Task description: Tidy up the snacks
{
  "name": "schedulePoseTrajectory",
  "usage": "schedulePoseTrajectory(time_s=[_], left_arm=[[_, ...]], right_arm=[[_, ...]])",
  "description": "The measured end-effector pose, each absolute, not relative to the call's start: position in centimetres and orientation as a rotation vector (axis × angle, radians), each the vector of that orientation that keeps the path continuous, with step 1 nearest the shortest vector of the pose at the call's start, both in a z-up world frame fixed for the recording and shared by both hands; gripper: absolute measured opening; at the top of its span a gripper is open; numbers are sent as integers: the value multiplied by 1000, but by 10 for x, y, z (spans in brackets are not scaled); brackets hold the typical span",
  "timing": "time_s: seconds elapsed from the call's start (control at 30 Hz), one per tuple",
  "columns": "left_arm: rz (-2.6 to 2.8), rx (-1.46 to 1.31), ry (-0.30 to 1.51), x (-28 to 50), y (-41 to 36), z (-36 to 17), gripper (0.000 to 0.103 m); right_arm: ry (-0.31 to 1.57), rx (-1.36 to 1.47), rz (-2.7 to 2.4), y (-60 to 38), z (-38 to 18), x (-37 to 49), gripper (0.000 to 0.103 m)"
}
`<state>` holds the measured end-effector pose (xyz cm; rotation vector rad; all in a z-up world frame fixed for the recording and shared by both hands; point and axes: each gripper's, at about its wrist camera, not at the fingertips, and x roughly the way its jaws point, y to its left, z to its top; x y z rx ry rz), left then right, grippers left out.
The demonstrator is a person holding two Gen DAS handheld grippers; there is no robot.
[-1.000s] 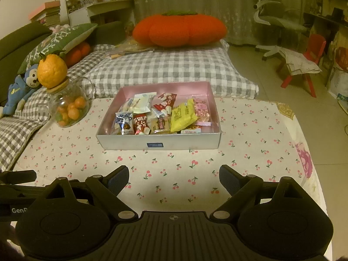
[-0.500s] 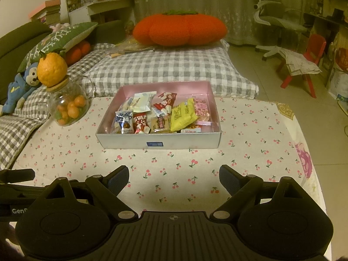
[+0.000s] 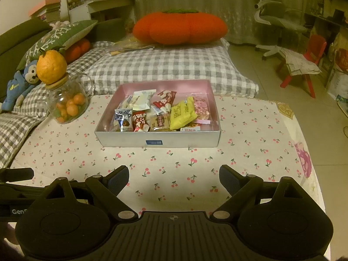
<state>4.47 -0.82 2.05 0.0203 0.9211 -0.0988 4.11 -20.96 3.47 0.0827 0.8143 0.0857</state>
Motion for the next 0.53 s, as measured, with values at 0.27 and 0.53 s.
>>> schedulePoseTrajectory(time_s=[0.27, 0.53], left_arm=[[-85, 29, 921, 44, -8, 21, 103], [-93, 28, 925, 44, -8, 20, 103]], right_arm=[[815, 83, 86, -209, 35, 41, 92], [818, 78, 89, -207, 33, 39, 92]])
